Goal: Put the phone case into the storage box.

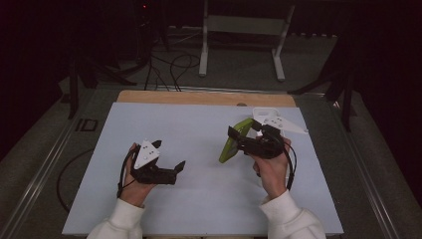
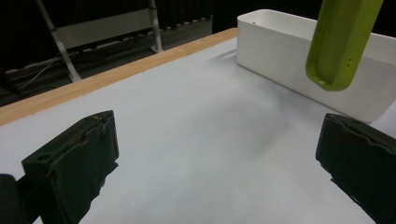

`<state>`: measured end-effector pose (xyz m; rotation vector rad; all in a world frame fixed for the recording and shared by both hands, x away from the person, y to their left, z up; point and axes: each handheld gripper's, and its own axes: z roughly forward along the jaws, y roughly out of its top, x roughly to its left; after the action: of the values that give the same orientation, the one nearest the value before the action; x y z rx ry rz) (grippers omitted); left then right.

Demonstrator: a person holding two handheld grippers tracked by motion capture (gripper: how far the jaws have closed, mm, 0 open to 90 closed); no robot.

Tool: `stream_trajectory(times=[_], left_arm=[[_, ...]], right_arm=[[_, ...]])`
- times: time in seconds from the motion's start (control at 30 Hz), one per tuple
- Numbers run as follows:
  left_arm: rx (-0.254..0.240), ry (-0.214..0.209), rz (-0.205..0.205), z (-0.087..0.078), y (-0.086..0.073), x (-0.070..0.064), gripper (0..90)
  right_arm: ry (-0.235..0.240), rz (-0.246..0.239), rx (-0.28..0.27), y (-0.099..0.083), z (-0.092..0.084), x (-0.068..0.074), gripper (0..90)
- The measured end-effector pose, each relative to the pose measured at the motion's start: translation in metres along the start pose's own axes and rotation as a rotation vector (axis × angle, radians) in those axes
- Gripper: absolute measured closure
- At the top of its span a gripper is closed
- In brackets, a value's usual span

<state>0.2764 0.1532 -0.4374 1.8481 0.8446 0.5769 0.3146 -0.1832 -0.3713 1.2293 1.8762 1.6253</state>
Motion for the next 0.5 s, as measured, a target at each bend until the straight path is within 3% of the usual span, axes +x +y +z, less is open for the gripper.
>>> stream_trajectory(times=[0.5], left_arm=[[-0.004,0.037,-0.027,-0.016,-0.025,0.014,0.0]], right_arm=[[-0.017,-0.011,-0.009,0.004,-0.002,-0.004,16.0]])
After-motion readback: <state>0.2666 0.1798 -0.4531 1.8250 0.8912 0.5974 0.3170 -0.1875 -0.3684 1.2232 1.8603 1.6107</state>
